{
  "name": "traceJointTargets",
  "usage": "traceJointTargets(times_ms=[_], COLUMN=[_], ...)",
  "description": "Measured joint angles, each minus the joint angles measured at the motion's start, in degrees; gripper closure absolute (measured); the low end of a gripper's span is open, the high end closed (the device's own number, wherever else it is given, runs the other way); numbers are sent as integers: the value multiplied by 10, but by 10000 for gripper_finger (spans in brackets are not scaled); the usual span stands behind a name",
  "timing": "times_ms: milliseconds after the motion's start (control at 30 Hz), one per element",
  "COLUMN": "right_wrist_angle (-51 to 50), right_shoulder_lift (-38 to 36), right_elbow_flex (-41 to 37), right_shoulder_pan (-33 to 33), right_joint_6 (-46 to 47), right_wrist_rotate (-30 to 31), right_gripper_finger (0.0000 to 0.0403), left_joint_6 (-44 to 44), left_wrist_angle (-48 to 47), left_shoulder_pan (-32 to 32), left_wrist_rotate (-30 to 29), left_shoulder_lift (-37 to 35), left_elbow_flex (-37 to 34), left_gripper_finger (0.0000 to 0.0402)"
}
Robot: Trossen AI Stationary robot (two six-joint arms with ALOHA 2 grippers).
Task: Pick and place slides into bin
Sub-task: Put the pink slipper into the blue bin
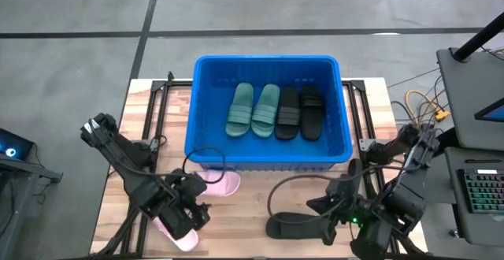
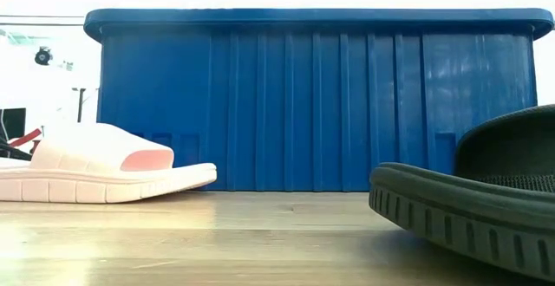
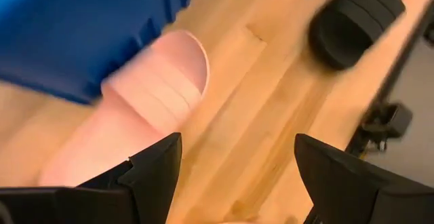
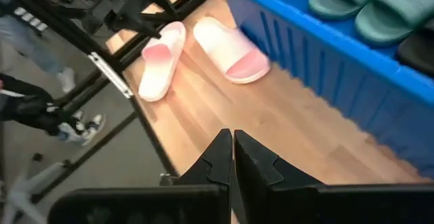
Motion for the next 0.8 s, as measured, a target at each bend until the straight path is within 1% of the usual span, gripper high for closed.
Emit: traceJointTargets(times_ms=[100,167,233,333,467,567,633,800], right_wrist_angle=[-34,-55,-69,-86,-86,-87,-86,-86], right_shoulder_lift=[16,21,24,24,24,24,24,24], right_elbow_flex=[28,31,30,23,21,21,20,20], right_shoulder_pan=[1,4,6,13,23,30,37,52], right_joint_6=[-11,-16,-16,-21,-44,-54,-59,-58], right_wrist_rotate=[0,0,0,0,0,0,2,28], right_gripper_finger=[394,394,394,394,394,394,394,394], left_joint_6=[-109,-196,-274,-355,-392,-413,-421,-424], left_wrist_angle=[13,12,12,34,114,162,187,239], left_shoulder_pan=[-15,-24,-29,-30,-24,-18,-13,4], left_wrist_rotate=[-22,-36,-38,-51,-75,-79,-81,-92], left_shoulder_lift=[0,0,0,-1,-2,-2,-2,5], left_elbow_flex=[-43,-81,-122,-179,-240,-270,-283,-299], left_gripper_finger=[132,132,132,132,132,132,132,132])
